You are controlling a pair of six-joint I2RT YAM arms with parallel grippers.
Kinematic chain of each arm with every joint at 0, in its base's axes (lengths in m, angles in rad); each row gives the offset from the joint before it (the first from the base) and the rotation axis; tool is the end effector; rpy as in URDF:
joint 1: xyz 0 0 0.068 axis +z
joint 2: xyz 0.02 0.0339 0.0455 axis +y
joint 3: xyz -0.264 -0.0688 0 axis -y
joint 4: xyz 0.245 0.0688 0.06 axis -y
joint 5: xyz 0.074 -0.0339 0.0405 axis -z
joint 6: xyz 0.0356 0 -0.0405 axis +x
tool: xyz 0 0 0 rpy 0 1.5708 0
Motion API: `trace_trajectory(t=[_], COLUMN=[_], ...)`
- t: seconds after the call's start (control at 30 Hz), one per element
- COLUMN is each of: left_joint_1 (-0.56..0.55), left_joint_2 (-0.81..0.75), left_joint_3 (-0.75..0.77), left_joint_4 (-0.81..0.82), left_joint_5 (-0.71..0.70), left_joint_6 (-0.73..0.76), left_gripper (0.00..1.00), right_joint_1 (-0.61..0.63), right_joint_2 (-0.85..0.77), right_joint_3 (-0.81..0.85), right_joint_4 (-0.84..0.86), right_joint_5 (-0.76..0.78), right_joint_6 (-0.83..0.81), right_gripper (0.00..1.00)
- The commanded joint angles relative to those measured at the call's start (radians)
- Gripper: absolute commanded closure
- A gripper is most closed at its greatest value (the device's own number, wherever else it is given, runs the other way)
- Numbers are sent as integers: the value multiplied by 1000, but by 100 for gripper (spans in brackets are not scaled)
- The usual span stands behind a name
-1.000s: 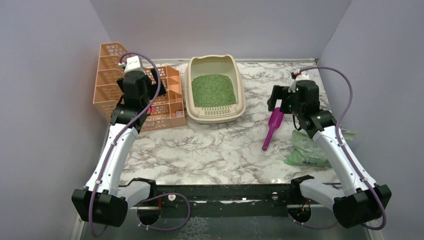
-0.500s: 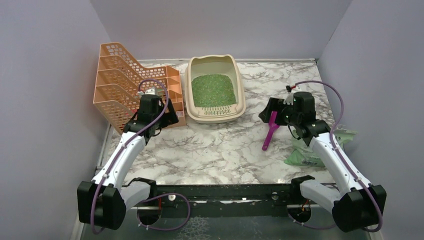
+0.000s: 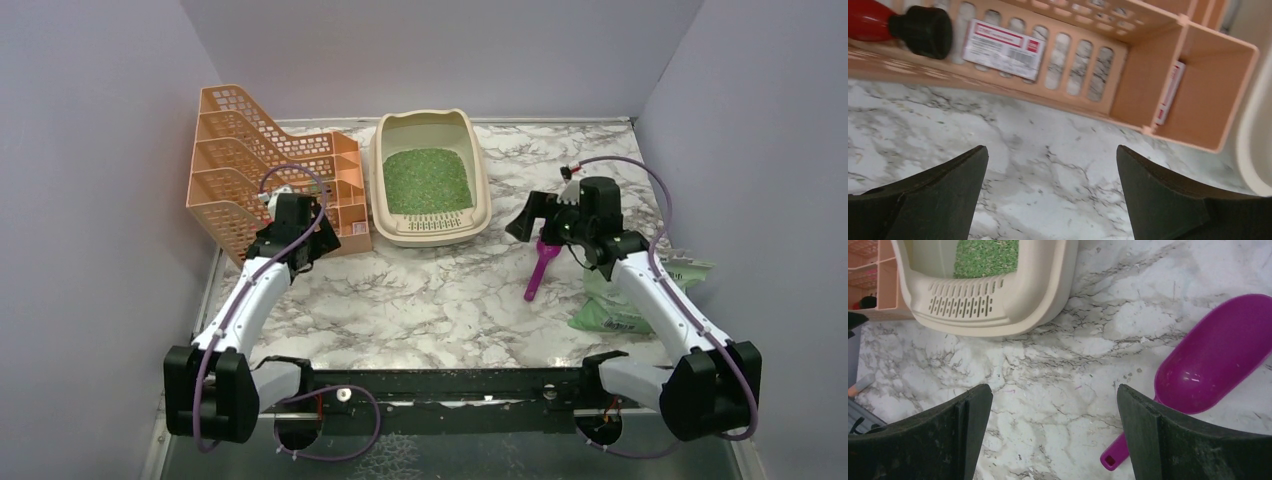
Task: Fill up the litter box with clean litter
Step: Move the distractor to the center of the board.
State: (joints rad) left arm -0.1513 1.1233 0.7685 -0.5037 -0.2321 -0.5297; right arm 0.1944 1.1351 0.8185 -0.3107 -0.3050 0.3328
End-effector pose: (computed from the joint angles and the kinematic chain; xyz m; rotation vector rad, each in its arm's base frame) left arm 0.2260 -0.0262 0.2404 -0.5529 2.3345 -0.0344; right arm 0.2408 0.0583 0.2702 -0.0202 2.2357 0.6270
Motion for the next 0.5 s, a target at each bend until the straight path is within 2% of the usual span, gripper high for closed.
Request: trace_trajectory(t=[0.0,0.07,0.2,0.4,0.47], left_joint_1=[117,203,303,331,333], left_joint_2=[70,103,194,352,378], left_joint_3=[59,81,125,262,299], left_joint_4=[42,82,178,194,181], left_joint_5=[-86,-5,81,164,151], left_joint_6=[94,131,152,243,262], left_gripper=[2,1,1,2,2], right_joint_1=[-8,-8,-8,-6,-6], right_joint_2=[48,97,203,334,362], right_joint_3=[67,103,161,256,283], right_joint_4=[87,83,99,81,62], right_joint_5=[-117,-156,-189,-219,-197], right_joint_6=[-9,-3,35,58,58], right_gripper=[0,0,0,0,0])
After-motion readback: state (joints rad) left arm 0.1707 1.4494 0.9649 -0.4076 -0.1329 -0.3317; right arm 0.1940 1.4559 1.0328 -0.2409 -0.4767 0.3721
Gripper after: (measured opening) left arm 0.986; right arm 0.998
